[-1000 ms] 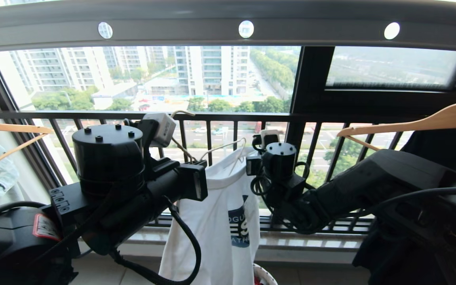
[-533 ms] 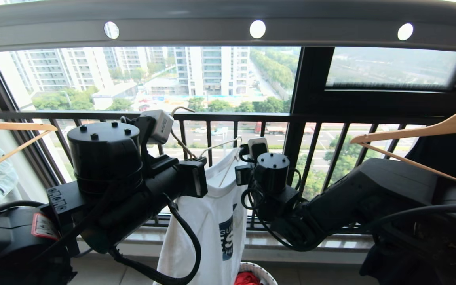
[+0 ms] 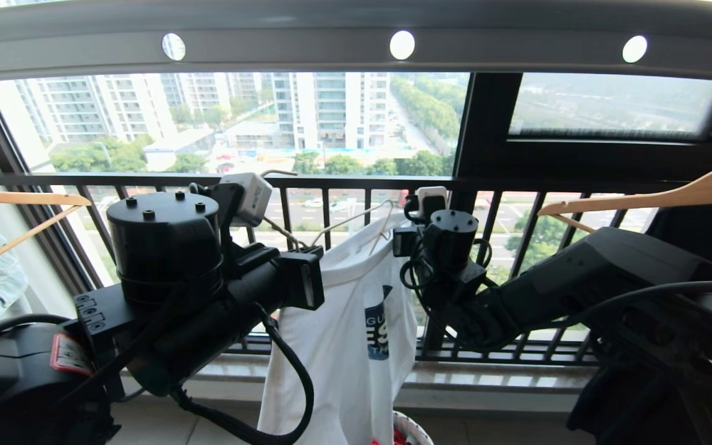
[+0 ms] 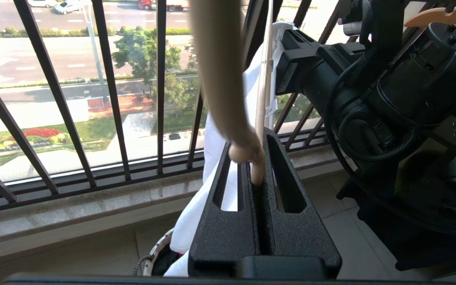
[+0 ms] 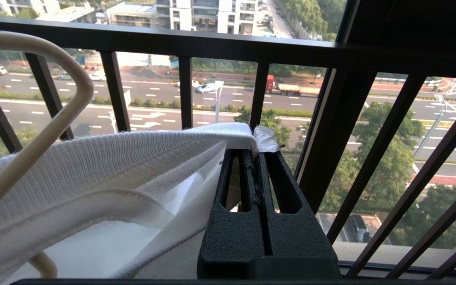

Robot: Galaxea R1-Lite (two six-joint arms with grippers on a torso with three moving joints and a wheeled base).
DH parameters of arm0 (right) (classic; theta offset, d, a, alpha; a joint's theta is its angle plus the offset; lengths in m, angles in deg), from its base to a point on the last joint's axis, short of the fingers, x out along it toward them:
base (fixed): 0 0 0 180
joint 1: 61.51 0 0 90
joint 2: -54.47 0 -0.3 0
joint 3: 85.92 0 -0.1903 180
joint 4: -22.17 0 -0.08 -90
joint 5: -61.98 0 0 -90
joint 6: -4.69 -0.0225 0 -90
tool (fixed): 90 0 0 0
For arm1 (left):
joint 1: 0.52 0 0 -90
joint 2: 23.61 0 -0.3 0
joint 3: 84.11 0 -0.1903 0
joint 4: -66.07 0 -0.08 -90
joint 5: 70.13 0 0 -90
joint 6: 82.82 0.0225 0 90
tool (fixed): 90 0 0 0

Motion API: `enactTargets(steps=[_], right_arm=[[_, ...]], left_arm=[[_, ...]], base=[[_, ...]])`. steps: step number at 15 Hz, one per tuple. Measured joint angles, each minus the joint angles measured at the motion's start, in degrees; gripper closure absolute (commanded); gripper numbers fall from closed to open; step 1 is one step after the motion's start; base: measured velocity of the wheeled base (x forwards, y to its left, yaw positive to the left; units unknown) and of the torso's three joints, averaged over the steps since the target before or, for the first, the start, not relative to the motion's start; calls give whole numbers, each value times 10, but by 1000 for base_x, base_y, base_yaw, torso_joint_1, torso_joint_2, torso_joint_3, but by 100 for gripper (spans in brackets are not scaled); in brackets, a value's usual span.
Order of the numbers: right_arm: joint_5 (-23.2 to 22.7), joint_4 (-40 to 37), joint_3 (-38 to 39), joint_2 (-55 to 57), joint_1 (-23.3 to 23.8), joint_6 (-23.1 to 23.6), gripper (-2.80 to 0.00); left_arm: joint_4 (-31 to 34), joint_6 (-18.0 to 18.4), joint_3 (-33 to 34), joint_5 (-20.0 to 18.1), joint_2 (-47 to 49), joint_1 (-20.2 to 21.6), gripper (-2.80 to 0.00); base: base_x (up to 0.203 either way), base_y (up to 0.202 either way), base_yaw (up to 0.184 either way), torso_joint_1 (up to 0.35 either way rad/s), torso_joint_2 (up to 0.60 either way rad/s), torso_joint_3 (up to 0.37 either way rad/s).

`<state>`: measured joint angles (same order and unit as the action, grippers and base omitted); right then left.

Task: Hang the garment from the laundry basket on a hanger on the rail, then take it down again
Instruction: Take the clothes off the clothes rack

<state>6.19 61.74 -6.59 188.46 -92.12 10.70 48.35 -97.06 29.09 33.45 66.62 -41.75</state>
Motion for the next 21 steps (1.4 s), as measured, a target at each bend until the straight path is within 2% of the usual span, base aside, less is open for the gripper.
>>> enactTargets(steps=[4, 12, 21], right_arm=[[0, -5, -12, 12, 11, 0, 0], [5, -5, -21, -5, 25, -1, 0], [-2, -9, -4, -21, 32, 7, 0]], left_arm=[[5, -1, 3, -5, -9, 0, 0], [6, 42, 21, -2, 14, -12, 0], [2, 49, 34, -4, 16, -13, 0]], base=[[0, 0, 0, 0, 0, 0], [0, 0, 0, 0, 0, 0], [0, 0, 0, 0, 0, 0]])
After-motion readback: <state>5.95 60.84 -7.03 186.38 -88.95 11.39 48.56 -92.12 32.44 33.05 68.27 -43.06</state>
